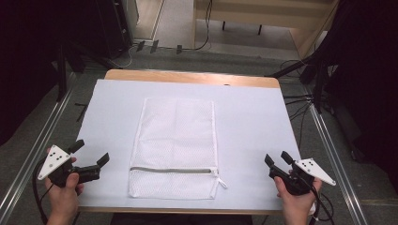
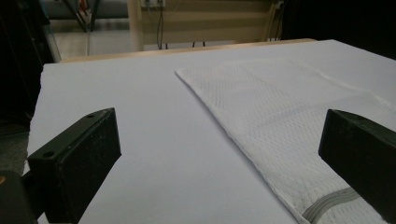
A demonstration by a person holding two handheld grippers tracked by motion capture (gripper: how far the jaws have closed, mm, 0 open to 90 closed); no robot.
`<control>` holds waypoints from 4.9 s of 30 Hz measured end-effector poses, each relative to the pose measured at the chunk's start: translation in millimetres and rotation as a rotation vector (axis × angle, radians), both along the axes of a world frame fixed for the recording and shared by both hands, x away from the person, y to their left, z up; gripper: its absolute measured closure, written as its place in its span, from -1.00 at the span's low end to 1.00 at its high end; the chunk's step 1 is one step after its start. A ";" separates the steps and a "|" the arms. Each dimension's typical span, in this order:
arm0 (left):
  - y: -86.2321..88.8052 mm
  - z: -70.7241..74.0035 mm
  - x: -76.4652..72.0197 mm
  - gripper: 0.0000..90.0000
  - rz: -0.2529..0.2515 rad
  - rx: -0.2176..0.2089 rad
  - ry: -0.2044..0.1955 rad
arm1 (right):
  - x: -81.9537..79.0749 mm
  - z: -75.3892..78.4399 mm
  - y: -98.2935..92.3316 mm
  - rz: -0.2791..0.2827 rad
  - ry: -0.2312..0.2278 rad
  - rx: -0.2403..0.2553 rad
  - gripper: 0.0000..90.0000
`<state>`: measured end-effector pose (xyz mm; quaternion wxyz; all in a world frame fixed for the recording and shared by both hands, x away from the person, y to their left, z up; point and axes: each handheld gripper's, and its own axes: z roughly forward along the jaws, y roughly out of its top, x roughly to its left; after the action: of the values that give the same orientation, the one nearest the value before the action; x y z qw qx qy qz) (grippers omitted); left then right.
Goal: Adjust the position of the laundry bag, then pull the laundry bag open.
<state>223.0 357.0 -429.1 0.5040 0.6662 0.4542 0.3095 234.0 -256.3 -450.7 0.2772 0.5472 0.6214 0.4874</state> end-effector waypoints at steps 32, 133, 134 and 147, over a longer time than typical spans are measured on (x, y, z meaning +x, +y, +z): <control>-15.8 -7.3 1.5 -1.00 -0.014 0.047 0.032 | 78.0 -31.9 144.5 0.223 0.354 0.020 0.52; -210.8 -11.6 5.3 -0.52 -0.351 0.070 0.254 | -21.5 -18.4 130.6 0.254 0.261 -0.162 0.99; -223.6 -15.0 7.5 -0.31 -0.372 0.062 0.285 | -21.3 -16.1 129.7 0.257 0.247 -0.157 0.99; -261.7 -30.0 22.9 0.46 -0.457 0.101 0.427 | -21.5 1.8 129.3 0.289 0.159 -0.115 0.99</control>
<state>245.9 95.3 -459.2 0.4199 0.8253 0.3722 0.0635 212.5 -127.0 -448.9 0.1851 0.4724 0.7404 0.4408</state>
